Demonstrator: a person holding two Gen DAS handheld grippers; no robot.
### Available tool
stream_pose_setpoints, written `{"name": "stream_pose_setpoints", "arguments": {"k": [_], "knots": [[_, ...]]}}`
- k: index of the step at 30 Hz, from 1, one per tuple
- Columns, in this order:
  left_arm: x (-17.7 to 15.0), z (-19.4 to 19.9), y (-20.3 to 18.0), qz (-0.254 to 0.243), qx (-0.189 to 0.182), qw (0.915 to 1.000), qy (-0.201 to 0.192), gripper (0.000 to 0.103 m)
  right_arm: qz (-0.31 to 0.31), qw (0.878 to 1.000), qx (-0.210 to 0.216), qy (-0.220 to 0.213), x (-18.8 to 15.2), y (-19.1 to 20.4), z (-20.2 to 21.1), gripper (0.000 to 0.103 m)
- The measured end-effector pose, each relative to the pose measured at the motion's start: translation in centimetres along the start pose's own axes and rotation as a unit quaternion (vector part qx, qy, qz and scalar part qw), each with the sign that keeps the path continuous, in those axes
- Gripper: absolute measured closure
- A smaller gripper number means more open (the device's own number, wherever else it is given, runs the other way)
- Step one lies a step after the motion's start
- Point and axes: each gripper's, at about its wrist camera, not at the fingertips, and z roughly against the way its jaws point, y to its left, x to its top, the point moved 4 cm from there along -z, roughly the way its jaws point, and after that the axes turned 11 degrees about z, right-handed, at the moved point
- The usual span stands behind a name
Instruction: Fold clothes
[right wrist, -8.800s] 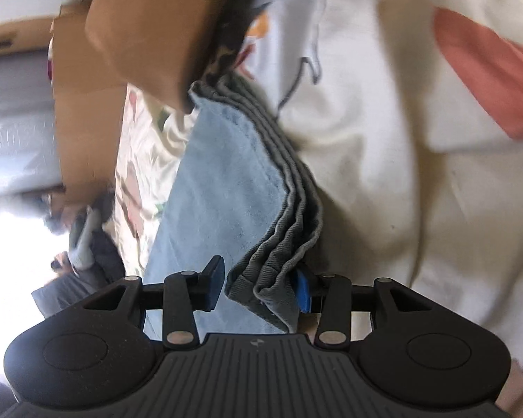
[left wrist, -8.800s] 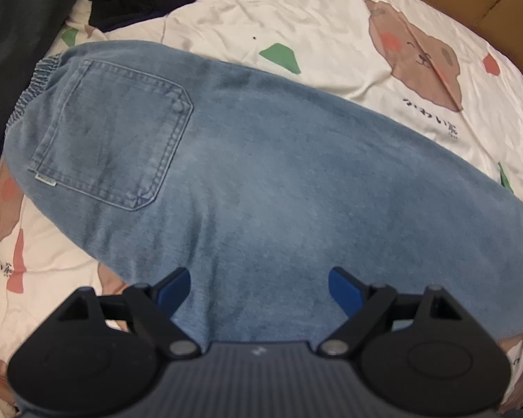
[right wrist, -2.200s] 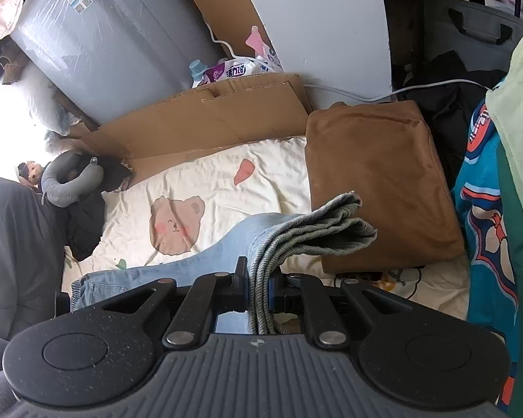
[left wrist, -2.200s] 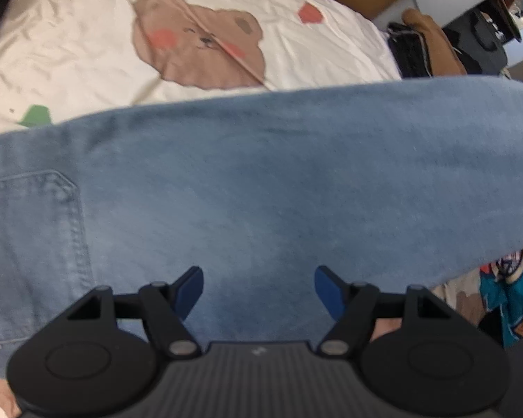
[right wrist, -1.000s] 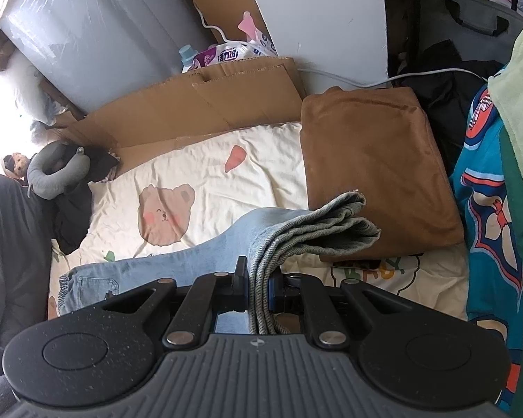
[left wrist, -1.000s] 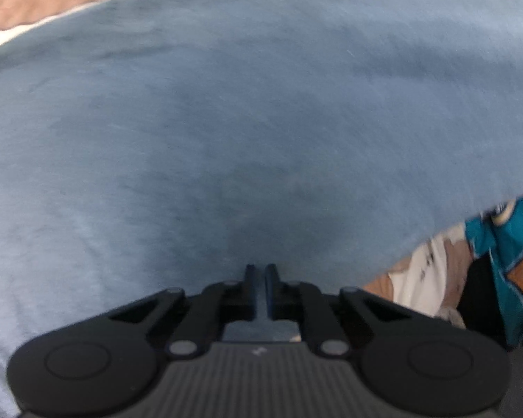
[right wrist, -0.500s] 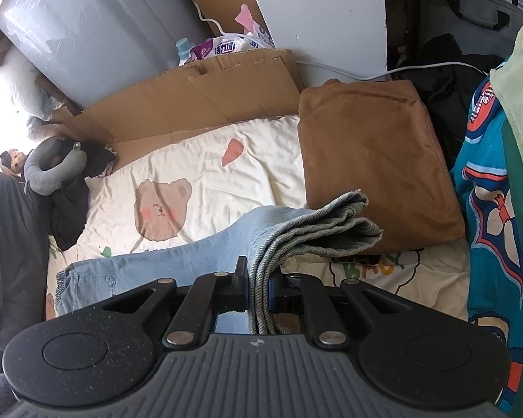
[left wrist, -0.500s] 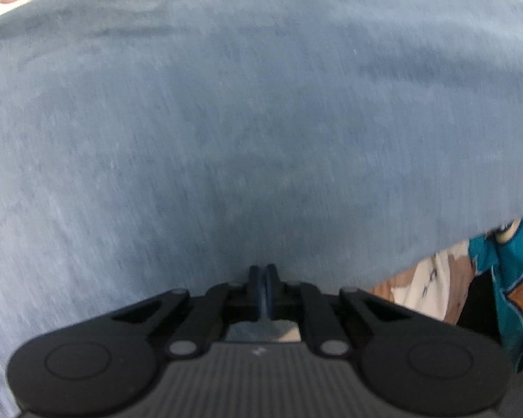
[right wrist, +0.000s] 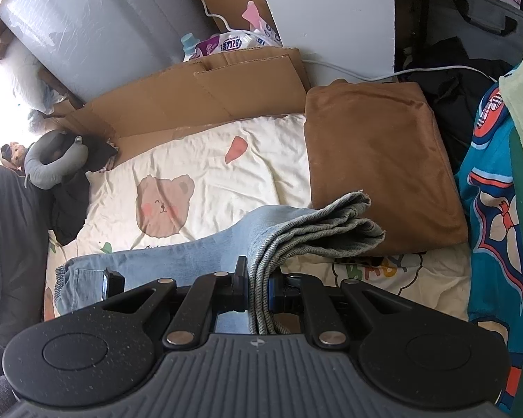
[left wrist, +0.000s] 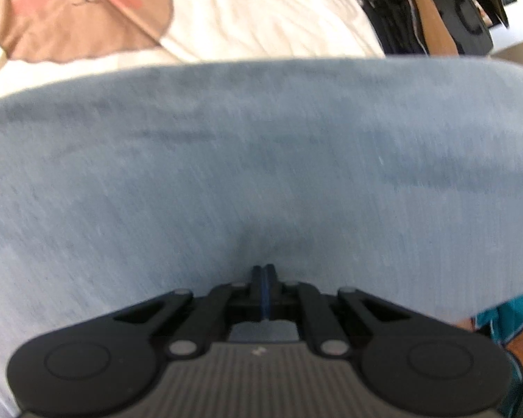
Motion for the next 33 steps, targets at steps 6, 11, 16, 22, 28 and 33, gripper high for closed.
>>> {"name": "stream_pose_setpoints", "arguments": {"k": [6,11,16,22,28,33], "knots": [[2.6,0.0,0.0,-0.006,0.007,0.9998,-0.017,0.100,0.016,1.000,0.000,-0.002,0.7,1.0,0.1,0.094],[5.3,0.1,0.2,-0.007,0.021,0.9991,-0.037,0.100,0.026,1.000,0.005,-0.005,1.5,1.9,0.4,0.094],[7.6,0.3,0.7,0.006,0.029,0.9981,-0.055,0.100,0.039,0.999,0.010,-0.004,2.0,2.9,0.6,0.094],[9.8,-0.4,0.9,-0.011,0.040,0.9976,-0.055,0.100,0.052,0.998,0.018,-0.004,2.5,4.2,0.8,0.094],[11.8,-0.8,1.0,-0.024,0.048,0.9971,-0.054,0.100,0.079,0.997,0.026,-0.001,3.2,6.1,0.9,0.094],[10.6,-0.8,0.8,-0.023,0.041,0.9971,-0.060,0.094,0.114,0.993,0.040,0.000,4.3,8.9,1.5,0.094]]}}
